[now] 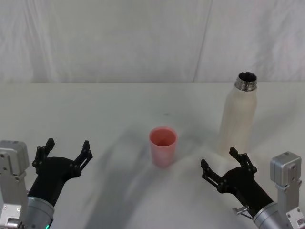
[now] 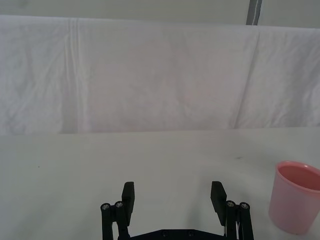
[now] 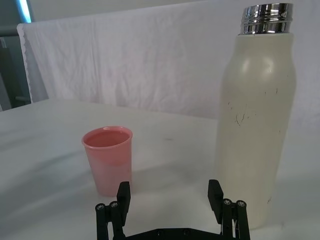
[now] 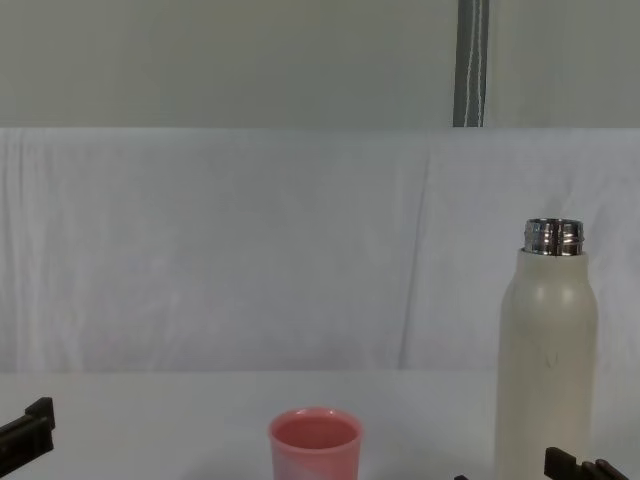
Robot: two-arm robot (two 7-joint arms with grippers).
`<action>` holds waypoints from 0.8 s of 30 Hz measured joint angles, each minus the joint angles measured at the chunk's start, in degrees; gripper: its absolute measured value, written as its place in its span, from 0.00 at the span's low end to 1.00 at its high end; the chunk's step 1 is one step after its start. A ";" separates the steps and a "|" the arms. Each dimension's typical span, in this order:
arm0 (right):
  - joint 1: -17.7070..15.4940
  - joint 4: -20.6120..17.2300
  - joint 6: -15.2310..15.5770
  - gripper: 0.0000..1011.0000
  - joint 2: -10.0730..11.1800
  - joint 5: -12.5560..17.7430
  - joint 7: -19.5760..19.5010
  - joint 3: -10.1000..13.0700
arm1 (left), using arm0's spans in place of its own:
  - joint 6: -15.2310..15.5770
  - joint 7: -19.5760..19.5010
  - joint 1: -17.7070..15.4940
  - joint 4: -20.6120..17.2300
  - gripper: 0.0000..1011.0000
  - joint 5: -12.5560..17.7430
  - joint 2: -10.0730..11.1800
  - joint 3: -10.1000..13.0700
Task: Grasp the thermos with one hand and pour water into the cup lid.
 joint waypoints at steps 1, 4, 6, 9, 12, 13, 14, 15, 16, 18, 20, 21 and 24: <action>0.02 0.07 -0.01 0.99 0.00 0.02 0.01 0.00 | 0.00 0.00 0.00 0.00 0.99 0.00 0.00 0.00; 0.17 0.41 -0.07 0.99 0.01 0.18 0.08 -0.01 | 0.00 0.00 0.00 0.00 0.99 0.00 0.00 0.00; 0.22 0.52 -0.08 0.99 0.01 0.20 0.09 -0.03 | 0.00 0.00 0.00 0.00 0.99 0.00 0.00 0.00; 0.34 0.70 -0.08 0.99 0.01 0.26 0.09 -0.04 | 0.00 0.00 0.00 0.00 0.99 0.00 0.00 0.00; 0.39 0.76 -0.07 0.99 0.00 0.31 0.09 -0.05 | 0.00 0.00 0.00 0.00 0.99 0.00 0.00 0.00; 0.40 0.76 -0.07 0.99 0.00 0.31 0.09 -0.05 | 0.00 0.00 0.00 0.00 0.99 0.00 0.00 0.00; 0.40 0.76 -0.07 0.99 0.00 0.31 0.09 -0.05 | 0.00 0.00 0.00 0.00 0.99 0.00 0.00 0.00; 0.39 0.76 -0.07 0.99 0.00 0.31 0.09 -0.05 | 0.00 0.00 0.00 0.00 0.99 0.00 0.00 0.00; 0.39 0.76 -0.07 0.99 0.00 0.31 0.09 -0.05 | 0.00 0.00 0.00 0.00 0.99 0.00 0.00 0.00; 0.39 0.75 -0.06 0.99 0.00 0.31 0.09 -0.05 | 0.00 0.00 0.00 0.00 0.99 0.00 0.00 0.00; 0.38 0.74 -0.05 0.99 0.00 0.31 0.09 -0.04 | 0.00 0.00 0.00 0.00 0.99 0.00 0.00 0.00; 0.37 0.73 -0.04 0.99 0.00 0.31 0.09 -0.04 | 0.00 0.00 0.00 0.00 0.99 0.00 0.00 0.00; 0.35 0.72 -0.03 0.99 0.00 0.31 0.09 -0.04 | 0.00 0.00 0.00 0.00 0.99 0.00 0.00 0.00</action>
